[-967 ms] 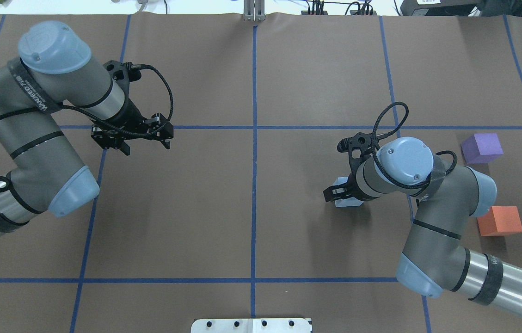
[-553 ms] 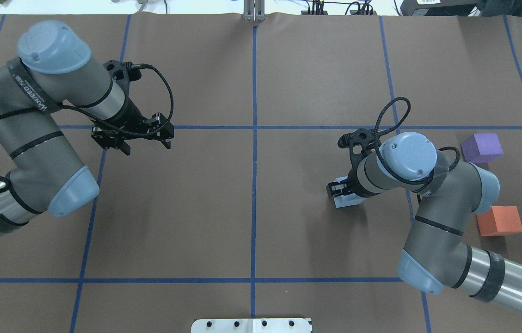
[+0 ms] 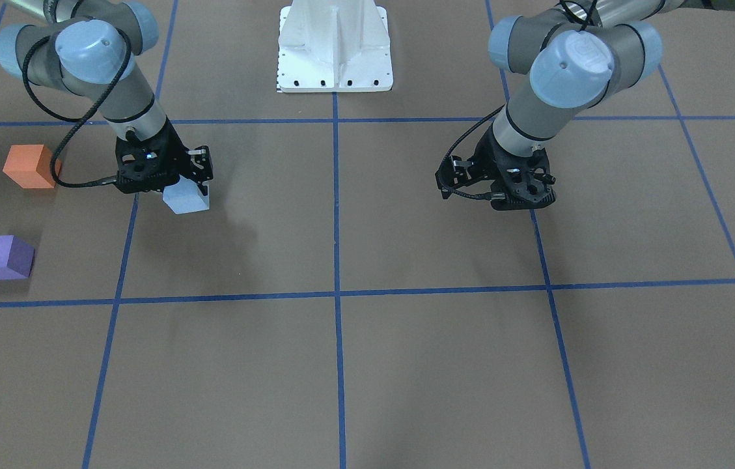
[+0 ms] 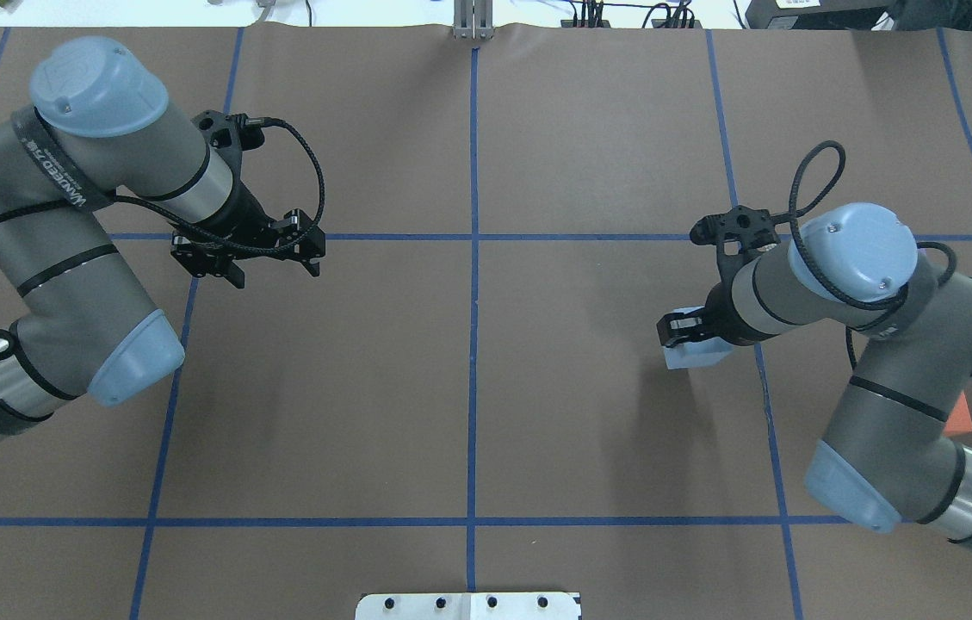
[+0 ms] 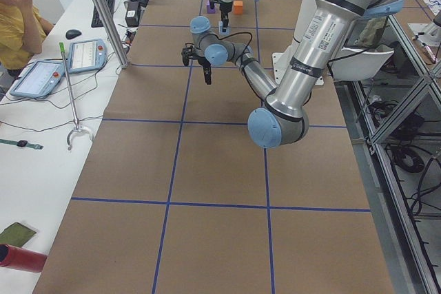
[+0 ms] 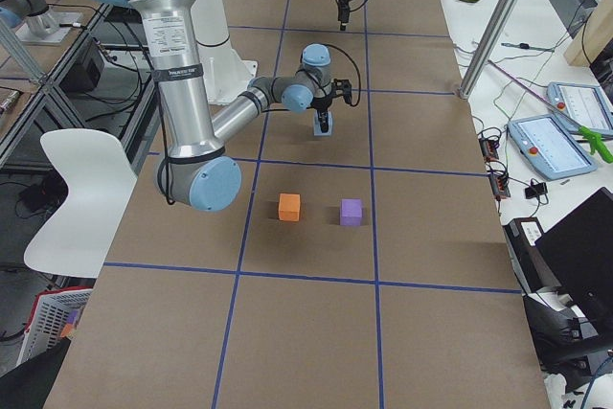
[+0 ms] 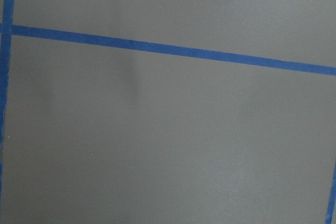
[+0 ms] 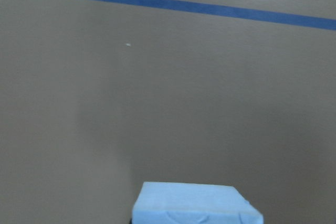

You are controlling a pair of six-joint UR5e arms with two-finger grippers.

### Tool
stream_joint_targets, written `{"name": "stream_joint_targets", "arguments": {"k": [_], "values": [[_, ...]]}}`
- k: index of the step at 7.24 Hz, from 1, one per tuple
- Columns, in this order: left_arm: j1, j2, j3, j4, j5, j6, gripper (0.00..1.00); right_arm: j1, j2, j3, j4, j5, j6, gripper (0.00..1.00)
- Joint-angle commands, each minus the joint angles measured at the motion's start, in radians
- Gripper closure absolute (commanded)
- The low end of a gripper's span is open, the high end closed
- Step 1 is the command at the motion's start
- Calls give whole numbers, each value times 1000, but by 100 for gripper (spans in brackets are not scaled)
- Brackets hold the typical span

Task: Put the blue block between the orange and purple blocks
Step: 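Carry the light blue cube with the right gripper toward the purple cube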

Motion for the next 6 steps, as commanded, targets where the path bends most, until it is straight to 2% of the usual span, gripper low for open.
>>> {"name": "stream_joint_targets", "arguments": {"k": [1,2,3,4,6], "values": [[-2,1,-58,-1,5,-29,0,52,-215,94,39,11,-2,100],[1,-7,-71,-1,3,-38,0,114,-291,53,136,28,-14,100],[5,-11,-88,-1,3,-38,0,264,-323,-83,254,142,-156,100],[4,-5,-100,-1,5,-38,0,360,-354,-172,341,260,-233,100],[5,1,-113,-1,6,-38,0,377,-373,-204,371,253,-238,100]]}}
